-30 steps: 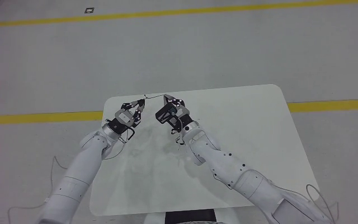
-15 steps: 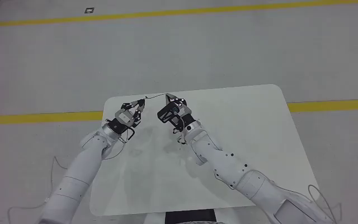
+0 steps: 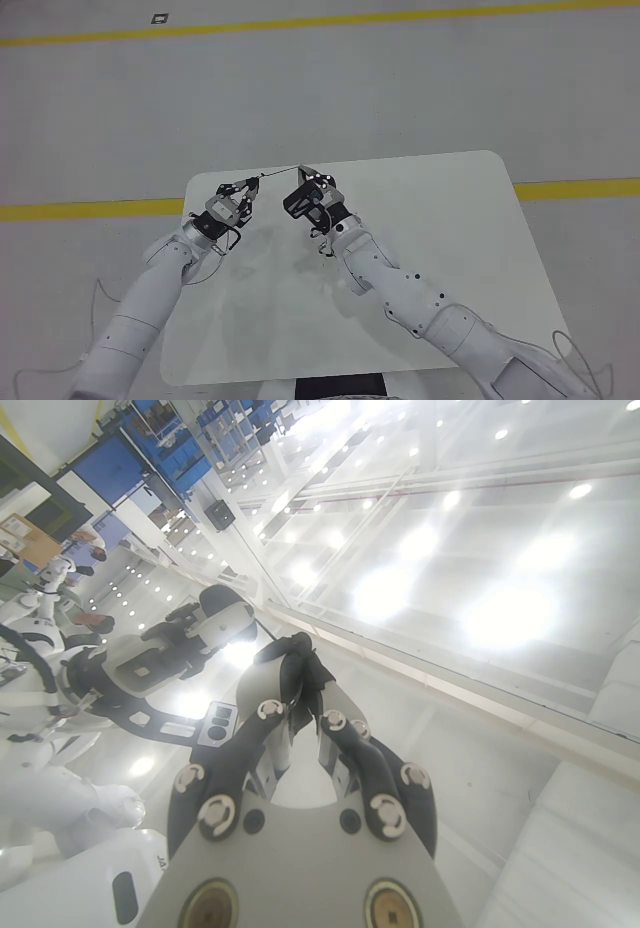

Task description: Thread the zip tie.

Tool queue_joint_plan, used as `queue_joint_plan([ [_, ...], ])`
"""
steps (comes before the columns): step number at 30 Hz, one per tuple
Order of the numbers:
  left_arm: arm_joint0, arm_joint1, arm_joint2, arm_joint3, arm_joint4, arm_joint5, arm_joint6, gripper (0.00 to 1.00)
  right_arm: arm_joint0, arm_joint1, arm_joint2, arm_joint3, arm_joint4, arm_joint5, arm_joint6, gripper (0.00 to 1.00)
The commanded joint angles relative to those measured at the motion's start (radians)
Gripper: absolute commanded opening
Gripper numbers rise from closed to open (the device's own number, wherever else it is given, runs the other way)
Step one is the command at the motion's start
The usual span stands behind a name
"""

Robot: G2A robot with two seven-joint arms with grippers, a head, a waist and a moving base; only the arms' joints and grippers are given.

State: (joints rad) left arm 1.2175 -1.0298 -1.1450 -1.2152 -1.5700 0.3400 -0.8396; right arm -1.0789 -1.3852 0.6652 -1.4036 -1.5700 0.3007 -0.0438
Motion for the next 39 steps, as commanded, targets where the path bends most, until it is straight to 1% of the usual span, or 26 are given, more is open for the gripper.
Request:
queue_joint_plan([
  [1, 0.000, 0.000, 0.000, 0.000, 0.000, 0.000, 0.000, 0.00, -0.004, 0.000, 0.002, -0.001, 0.000, 0.006, 0.002, 0.67],
  [2, 0.000, 0.000, 0.000, 0.000, 0.000, 0.000, 0.000, 0.00, -0.006, 0.001, 0.003, -0.002, 0.000, 0.008, 0.002, 0.93],
  [3, 0.000, 0.000, 0.000, 0.000, 0.000, 0.000, 0.000, 0.00, -0.010, 0.001, 0.005, -0.003, 0.000, 0.012, 0.002, 1.00],
  [12, 0.000, 0.000, 0.000, 0.000, 0.000, 0.000, 0.000, 0.00, -0.040, 0.005, 0.036, -0.021, 0.000, 0.039, -0.009, 1.00],
  [21, 0.000, 0.000, 0.000, 0.000, 0.000, 0.000, 0.000, 0.00, -0.066, 0.007, 0.096, -0.037, 0.000, 0.039, -0.032, 1.00],
  [35, 0.000, 0.000, 0.000, 0.000, 0.000, 0.000, 0.000, 0.00, -0.068, 0.007, 0.097, -0.037, 0.001, 0.038, -0.031, 1.00],
  [39, 0.000, 0.000, 0.000, 0.000, 0.000, 0.000, 0.000, 0.00, -0.101, 0.010, 0.141, -0.060, 0.030, 0.033, -0.051, 1.00],
])
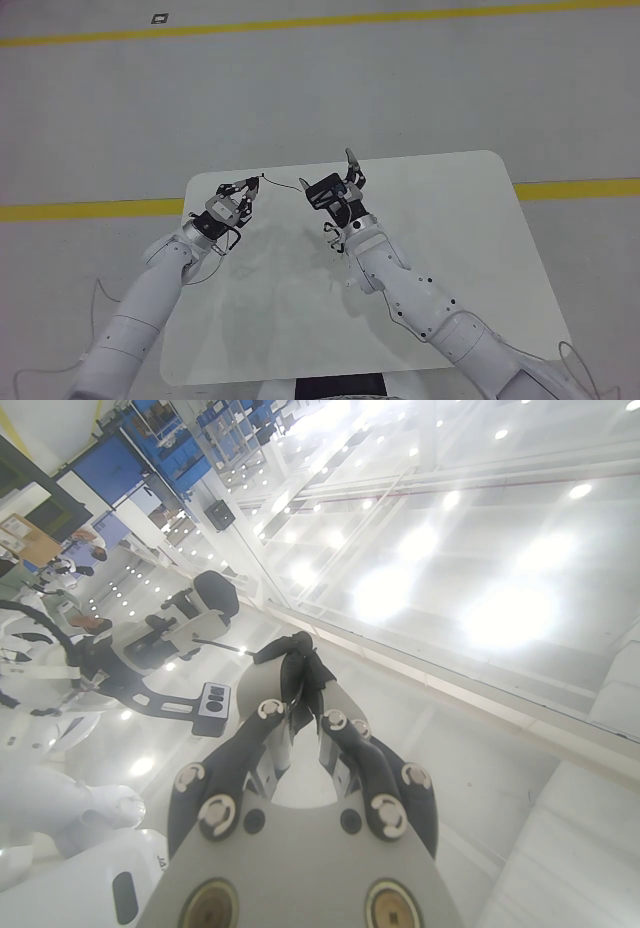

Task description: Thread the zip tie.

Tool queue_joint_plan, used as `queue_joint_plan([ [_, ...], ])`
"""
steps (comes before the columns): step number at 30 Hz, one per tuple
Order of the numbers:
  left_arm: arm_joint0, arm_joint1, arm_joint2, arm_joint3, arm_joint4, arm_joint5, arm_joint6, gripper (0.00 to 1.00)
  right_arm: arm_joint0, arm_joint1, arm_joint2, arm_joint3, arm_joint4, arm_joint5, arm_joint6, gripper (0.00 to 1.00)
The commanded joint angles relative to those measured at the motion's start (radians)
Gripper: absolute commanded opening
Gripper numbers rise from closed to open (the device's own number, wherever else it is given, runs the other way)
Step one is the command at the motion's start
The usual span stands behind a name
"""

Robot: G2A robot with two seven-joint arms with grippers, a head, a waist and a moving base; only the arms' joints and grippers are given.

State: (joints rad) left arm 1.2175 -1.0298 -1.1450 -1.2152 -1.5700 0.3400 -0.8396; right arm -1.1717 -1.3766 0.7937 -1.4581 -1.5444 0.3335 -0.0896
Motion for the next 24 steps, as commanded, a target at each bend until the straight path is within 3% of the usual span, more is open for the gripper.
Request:
queue_joint_plan([
  [1, 0.000, 0.000, 0.000, 0.000, 0.000, 0.000, 0.000, 0.00, -0.016, 0.002, 0.024, -0.013, 0.010, 0.000, -0.011, 1.00],
  [8, 0.000, 0.000, 0.000, 0.000, 0.000, 0.000, 0.000, 0.00, -0.077, 0.016, 0.111, -0.080, 0.006, -0.018, -0.029, 1.00],
  [14, 0.000, 0.000, 0.000, 0.000, 0.000, 0.000, 0.000, 0.00, -0.116, 0.023, 0.164, -0.119, 0.011, -0.067, -0.048, 1.00],
  [21, 0.000, 0.000, 0.000, 0.000, 0.000, 0.000, 0.000, 0.00, -0.116, 0.023, 0.164, -0.119, 0.011, -0.067, -0.048, 1.00],
  [24, 0.009, 0.000, -0.007, -0.028, 0.034, -0.038, -0.011, 0.00, -0.116, 0.023, 0.164, -0.119, 0.011, -0.067, -0.048, 1.00],
])
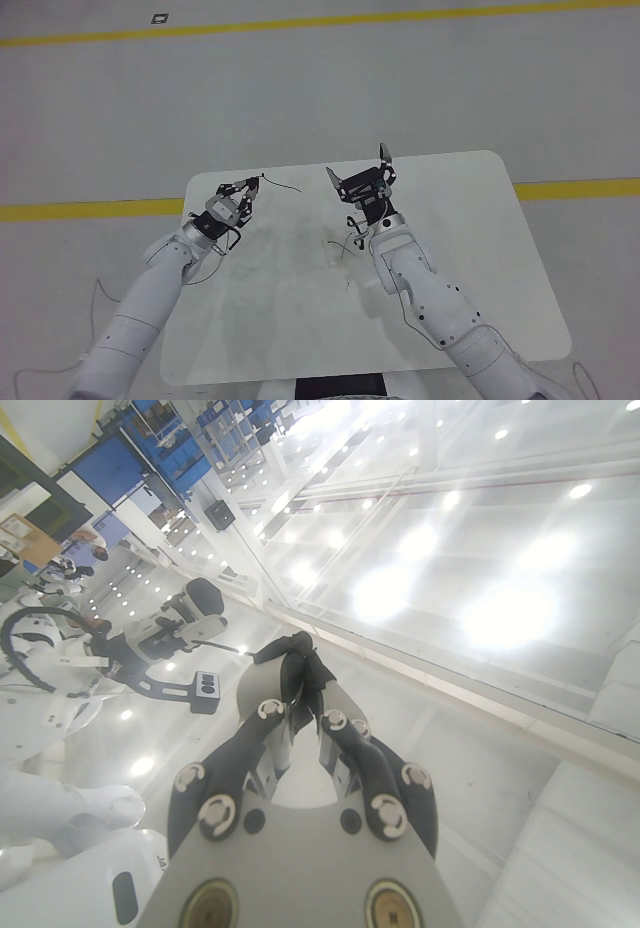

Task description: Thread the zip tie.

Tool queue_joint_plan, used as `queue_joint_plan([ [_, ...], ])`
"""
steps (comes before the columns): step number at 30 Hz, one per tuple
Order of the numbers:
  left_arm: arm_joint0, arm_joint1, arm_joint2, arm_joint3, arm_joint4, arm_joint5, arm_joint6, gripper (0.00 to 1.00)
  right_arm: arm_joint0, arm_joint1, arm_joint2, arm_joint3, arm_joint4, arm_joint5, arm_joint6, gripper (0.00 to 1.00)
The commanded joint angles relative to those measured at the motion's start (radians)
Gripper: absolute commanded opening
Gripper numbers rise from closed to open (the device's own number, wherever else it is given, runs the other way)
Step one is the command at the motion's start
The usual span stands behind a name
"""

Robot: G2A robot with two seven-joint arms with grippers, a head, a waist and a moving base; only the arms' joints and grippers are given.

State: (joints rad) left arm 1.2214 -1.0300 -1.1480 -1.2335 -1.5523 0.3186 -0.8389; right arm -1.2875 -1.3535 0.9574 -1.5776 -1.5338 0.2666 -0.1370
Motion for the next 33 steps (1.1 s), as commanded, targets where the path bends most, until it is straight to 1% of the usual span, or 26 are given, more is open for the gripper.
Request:
queue_joint_plan([
  [1, 0.009, 0.002, -0.008, -0.018, 0.030, -0.029, -0.030, 0.00, 0.000, 0.000, 0.000, 0.000, 0.000, 0.000, 0.000, 1.00],
  [3, 0.020, 0.005, -0.017, -0.031, 0.062, -0.047, -0.082, 0.00, 0.000, 0.000, 0.000, 0.000, 0.000, 0.000, 0.000, 1.00],
  [6, 0.029, 0.008, -0.033, -0.042, 0.091, -0.066, -0.137, 0.00, 0.000, 0.000, 0.000, 0.000, 0.000, 0.000, 0.000, 1.00],
  [10, 0.044, 0.015, -0.067, -0.058, 0.124, -0.088, -0.204, 0.00, 0.000, 0.000, 0.000, 0.000, 0.000, 0.000, 0.000, 1.00],
  [13, 0.054, 0.022, -0.100, -0.073, 0.126, -0.076, -0.243, 0.00, 0.000, 0.000, 0.000, 0.000, 0.000, 0.000, 0.000, 1.00],
  [17, 0.083, 0.033, -0.148, -0.112, 0.154, -0.076, -0.281, 0.00, 0.000, 0.000, 0.000, 0.000, 0.000, 0.000, 0.000, 1.00],
  [20, 0.109, 0.039, -0.177, -0.149, 0.162, -0.073, -0.298, 0.00, 0.000, 0.000, 0.000, 0.000, 0.000, 0.000, 0.000, 1.00],
  [23, 0.131, 0.042, -0.193, -0.181, 0.168, -0.067, -0.304, 0.00, 0.000, 0.000, 0.000, 0.000, 0.000, 0.000, 0.000, 1.00],
  [25, 0.144, 0.044, -0.199, -0.198, 0.178, -0.049, -0.308, 0.00, 0.000, 0.000, 0.000, 0.000, 0.000, 0.000, 0.000, 1.00],
  [33, 0.144, 0.044, -0.199, -0.198, 0.178, -0.049, -0.308, 0.00, 0.000, 0.000, 0.000, 0.000, 0.000, 0.000, 0.000, 1.00],
])
